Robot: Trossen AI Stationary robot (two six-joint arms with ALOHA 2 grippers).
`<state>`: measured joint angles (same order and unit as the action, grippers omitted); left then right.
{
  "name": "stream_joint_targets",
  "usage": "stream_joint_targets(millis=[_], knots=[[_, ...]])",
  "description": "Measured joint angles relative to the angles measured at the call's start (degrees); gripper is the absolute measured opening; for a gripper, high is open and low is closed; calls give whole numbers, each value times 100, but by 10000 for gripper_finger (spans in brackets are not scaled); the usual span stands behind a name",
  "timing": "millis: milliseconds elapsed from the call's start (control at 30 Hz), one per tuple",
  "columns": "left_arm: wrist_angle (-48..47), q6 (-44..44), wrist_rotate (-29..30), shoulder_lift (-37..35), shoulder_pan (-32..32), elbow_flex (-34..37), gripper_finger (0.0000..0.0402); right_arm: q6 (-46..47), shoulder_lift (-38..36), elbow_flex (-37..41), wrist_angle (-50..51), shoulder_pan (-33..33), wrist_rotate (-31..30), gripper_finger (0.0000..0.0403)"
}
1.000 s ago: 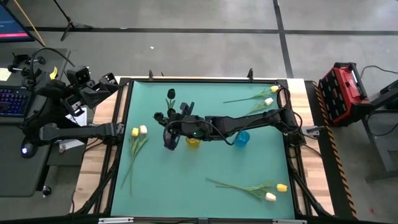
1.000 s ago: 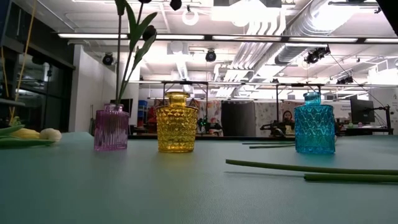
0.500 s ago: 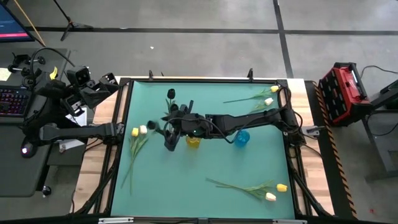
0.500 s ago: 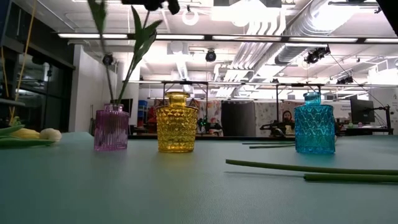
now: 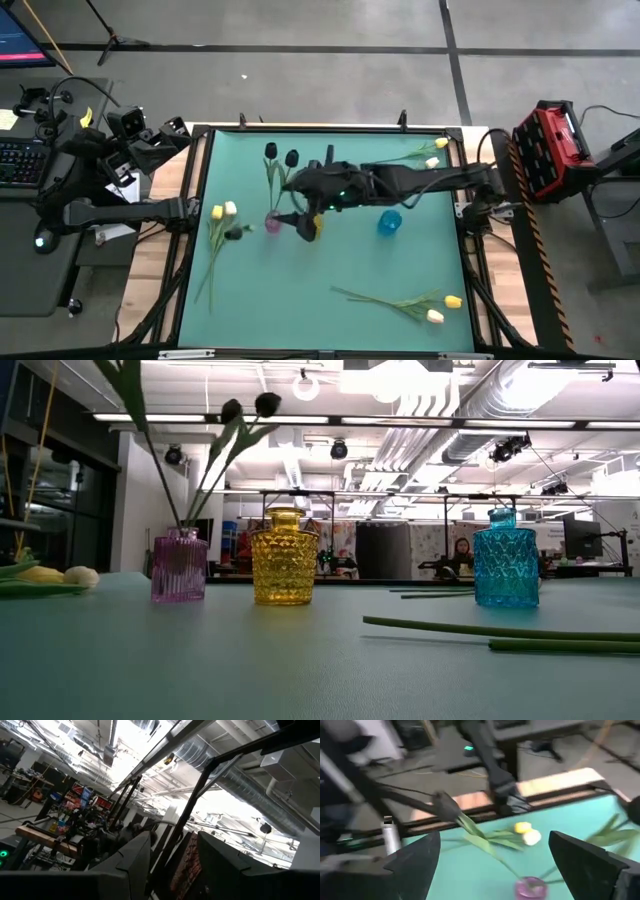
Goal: Sort flowers into vase by color
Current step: Put the top right white tulip into the yellow vase
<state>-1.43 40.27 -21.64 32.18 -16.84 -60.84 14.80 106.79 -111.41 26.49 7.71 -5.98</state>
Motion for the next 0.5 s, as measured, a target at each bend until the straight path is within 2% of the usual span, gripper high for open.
stream_joint_targets(millis=[100, 200, 267, 367, 500], knots=[[-1, -1, 27, 0, -2, 0, 151, 221, -182, -1, 47, 45, 763, 353], [-2, -2, 28, 0, -2, 0, 151, 492, -305, -8, 861, 143, 1215, 347], [-2, -1, 28, 0, -2, 0, 151, 651, -306, -6, 1824, 260, 1055, 344], [-2, 0, 28, 0, -2, 0, 151, 1034, -265, 161, 3396, 439, 325, 338], [-2, -1, 35, 0, -2, 0, 151, 1909, -322, 884, 4792, 603, -319, 324]])
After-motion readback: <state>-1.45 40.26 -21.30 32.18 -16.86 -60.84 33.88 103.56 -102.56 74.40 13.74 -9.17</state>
